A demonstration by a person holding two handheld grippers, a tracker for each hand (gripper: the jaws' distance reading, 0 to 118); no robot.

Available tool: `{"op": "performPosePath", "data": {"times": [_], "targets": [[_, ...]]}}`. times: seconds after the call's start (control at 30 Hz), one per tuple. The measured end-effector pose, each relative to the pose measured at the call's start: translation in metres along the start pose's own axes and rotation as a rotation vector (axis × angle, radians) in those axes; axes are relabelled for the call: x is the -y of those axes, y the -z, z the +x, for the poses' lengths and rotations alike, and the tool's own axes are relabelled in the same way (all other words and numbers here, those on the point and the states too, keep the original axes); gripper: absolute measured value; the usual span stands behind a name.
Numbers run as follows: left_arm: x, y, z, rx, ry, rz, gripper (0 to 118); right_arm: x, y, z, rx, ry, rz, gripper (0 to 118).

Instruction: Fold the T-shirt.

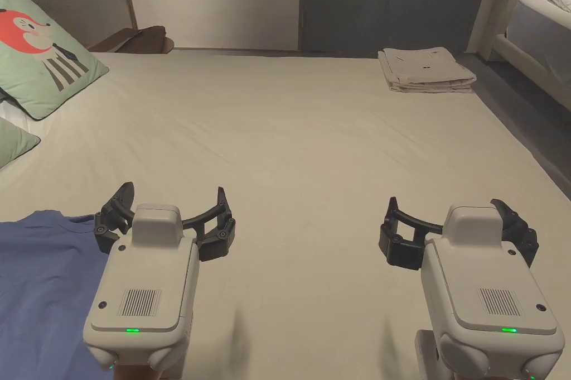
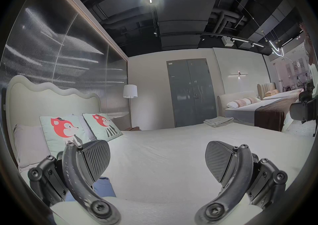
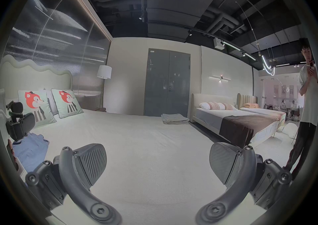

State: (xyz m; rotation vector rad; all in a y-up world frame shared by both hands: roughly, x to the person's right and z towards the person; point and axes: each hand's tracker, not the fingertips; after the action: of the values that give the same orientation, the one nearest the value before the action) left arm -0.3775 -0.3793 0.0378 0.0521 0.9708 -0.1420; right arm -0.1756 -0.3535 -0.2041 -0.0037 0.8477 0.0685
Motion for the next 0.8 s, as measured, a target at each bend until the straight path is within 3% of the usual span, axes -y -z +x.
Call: {"op": "performPosePath", "data": {"times": [0.8], "targets": [[-0.0003,-0.0003,-0.0015,-0.001,-0.006,0.001,111,0.0051,0.0029,0.004,-0.002,-0.005,-0.004,117]]}}
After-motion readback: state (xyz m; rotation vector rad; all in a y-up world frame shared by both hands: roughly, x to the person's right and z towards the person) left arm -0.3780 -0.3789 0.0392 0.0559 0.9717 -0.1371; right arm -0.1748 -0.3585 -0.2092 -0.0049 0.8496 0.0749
